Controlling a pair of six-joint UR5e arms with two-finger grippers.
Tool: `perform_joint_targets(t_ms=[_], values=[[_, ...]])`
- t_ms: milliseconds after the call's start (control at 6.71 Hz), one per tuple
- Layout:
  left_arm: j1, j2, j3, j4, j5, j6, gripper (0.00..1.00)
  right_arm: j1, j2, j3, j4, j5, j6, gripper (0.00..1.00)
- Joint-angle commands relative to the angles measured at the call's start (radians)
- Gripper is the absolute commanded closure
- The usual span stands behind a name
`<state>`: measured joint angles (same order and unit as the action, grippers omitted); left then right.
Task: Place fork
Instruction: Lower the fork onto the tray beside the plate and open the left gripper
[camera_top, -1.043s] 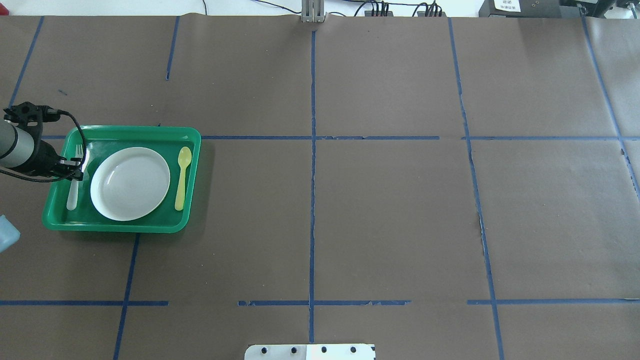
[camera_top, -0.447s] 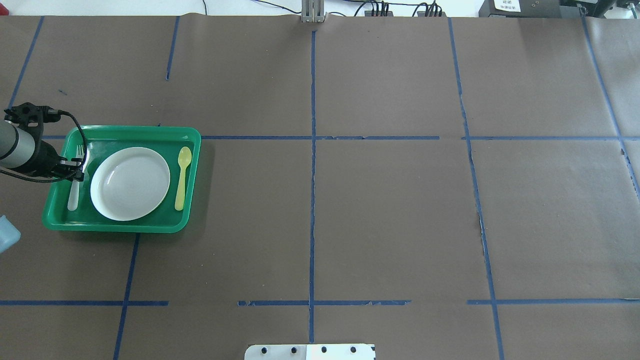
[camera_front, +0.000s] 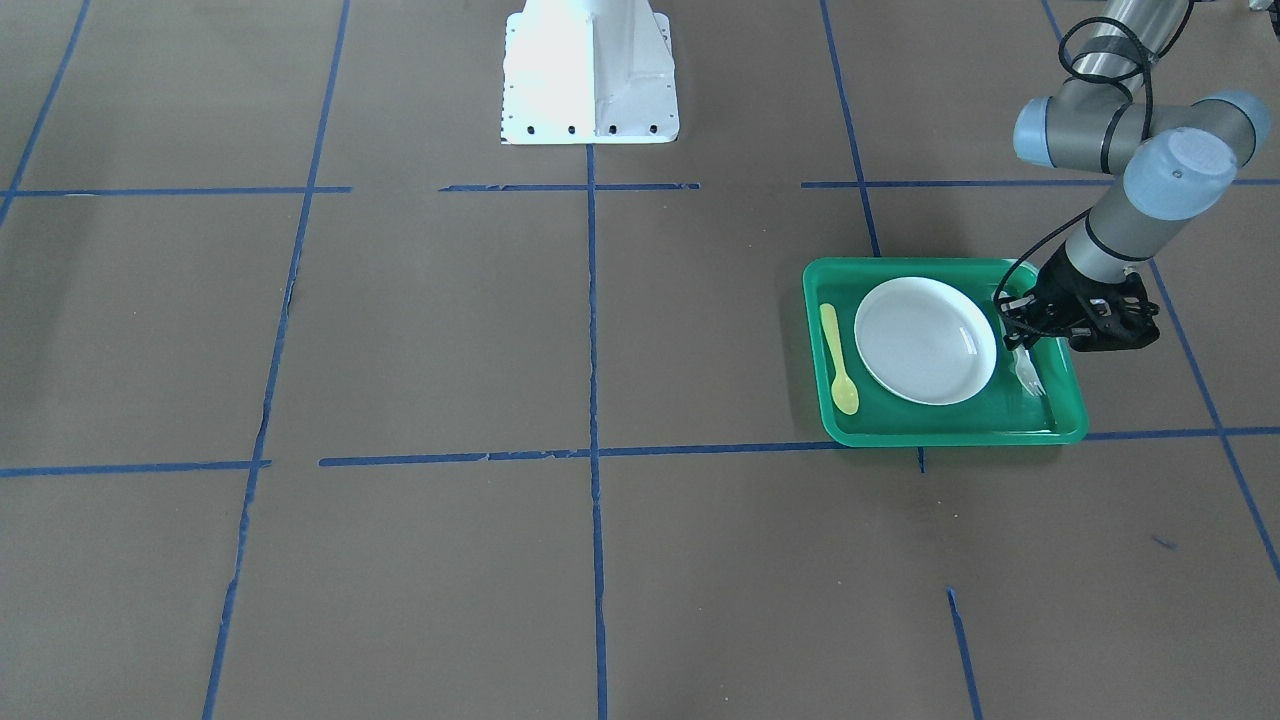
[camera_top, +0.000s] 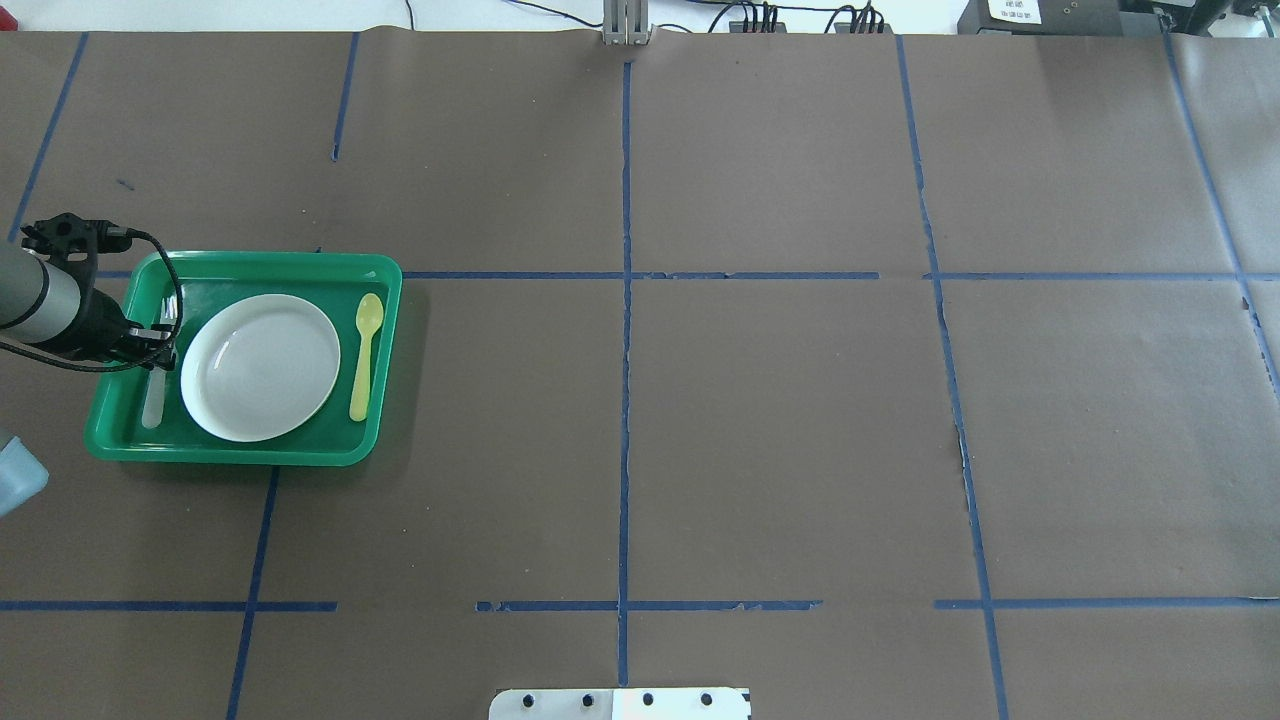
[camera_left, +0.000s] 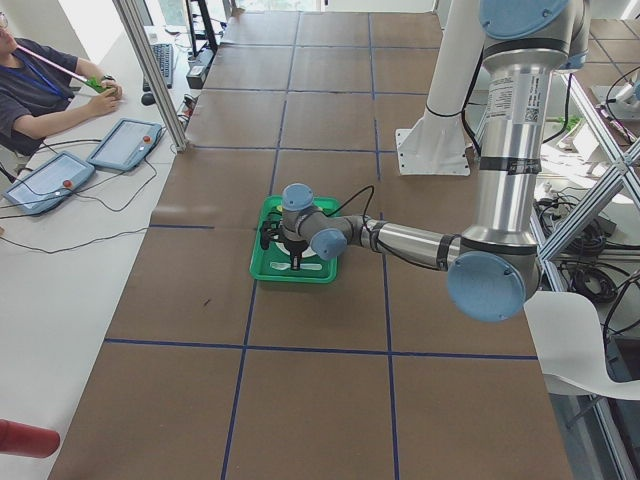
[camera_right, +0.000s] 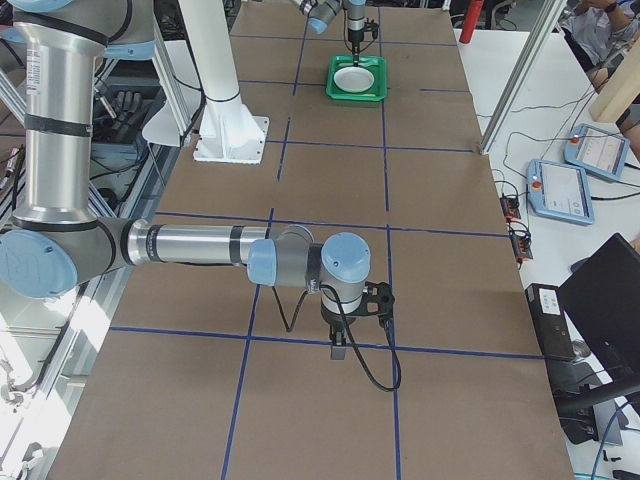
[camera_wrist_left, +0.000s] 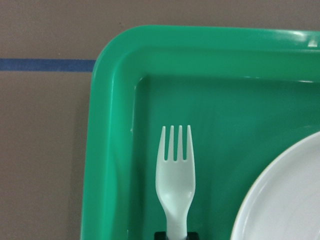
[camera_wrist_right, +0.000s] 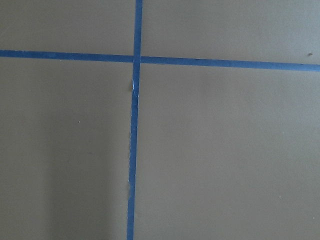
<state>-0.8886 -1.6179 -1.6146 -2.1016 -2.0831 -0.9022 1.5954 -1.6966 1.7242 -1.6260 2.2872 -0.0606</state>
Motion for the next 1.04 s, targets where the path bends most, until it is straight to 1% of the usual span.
perform_joint_targets(t_ms=[0, 149, 298, 447, 596, 894], values=[[0.005, 0.000, -0.001, 0.000, 0.000, 0.006, 0.65, 0.000, 0.000, 0.000, 0.000, 0.000, -0.001, 0.00], [0.005, 0.001, -0.002, 0.000, 0.000, 0.011, 0.18, 0.000, 0.000, 0.000, 0.000, 0.000, -0.001, 0.00], [0.004, 0.001, -0.007, 0.000, 0.000, 0.011, 0.16, 0.000, 0.000, 0.000, 0.000, 0.000, -0.001, 0.00], [0.001, 0.006, -0.030, 0.005, -0.002, 0.012, 0.11, 0.000, 0.000, 0.000, 0.000, 0.000, -0.001, 0.00], [-0.003, 0.013, -0.059, 0.009, -0.002, 0.012, 0.00, 0.000, 0.000, 0.000, 0.000, 0.000, -0.001, 0.00], [-0.012, 0.019, -0.125, 0.023, 0.000, 0.014, 0.00, 0.000, 0.000, 0.000, 0.000, 0.000, -0.001, 0.00]])
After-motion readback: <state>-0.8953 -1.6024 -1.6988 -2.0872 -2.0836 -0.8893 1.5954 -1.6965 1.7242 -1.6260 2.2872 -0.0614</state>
